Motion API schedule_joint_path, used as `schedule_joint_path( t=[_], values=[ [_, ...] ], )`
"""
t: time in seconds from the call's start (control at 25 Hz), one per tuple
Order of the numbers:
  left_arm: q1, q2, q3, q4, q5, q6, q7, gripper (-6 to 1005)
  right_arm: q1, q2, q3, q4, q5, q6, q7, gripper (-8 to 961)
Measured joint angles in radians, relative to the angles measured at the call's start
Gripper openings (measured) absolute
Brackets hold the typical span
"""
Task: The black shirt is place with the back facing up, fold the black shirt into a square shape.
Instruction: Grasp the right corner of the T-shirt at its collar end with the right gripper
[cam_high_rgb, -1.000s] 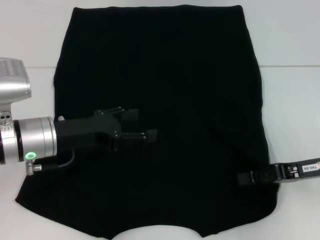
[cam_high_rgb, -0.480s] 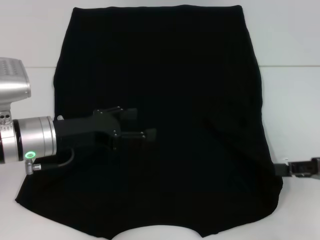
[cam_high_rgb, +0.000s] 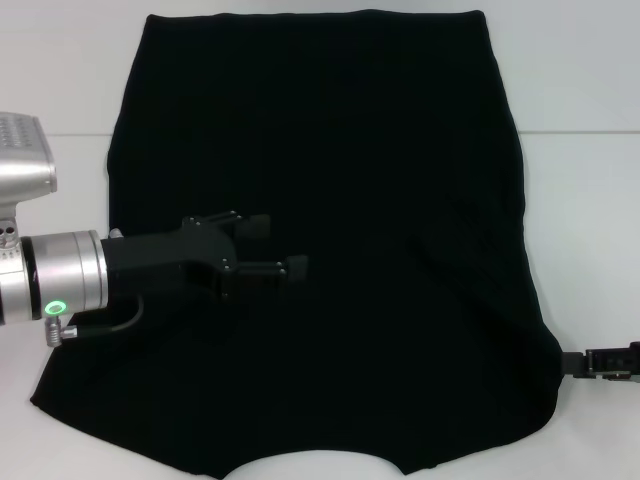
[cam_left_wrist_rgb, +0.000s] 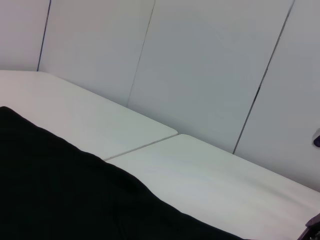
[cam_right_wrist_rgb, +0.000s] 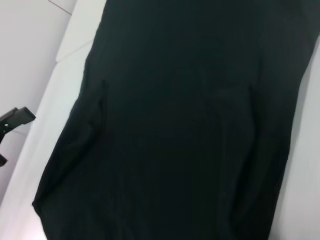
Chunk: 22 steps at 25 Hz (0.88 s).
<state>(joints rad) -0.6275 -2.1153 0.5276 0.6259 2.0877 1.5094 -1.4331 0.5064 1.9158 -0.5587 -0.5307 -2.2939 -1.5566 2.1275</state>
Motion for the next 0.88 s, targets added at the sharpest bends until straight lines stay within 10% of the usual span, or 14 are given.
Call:
schedule_joint_path(
  t=[0.88],
  values=[
    [-0.002,0.0,0.0,0.0,0.0,-0.012,-0.001,886,0.022,0.033,-0.062,0.003,-0.004,0.061,-0.002,362]
  ],
)
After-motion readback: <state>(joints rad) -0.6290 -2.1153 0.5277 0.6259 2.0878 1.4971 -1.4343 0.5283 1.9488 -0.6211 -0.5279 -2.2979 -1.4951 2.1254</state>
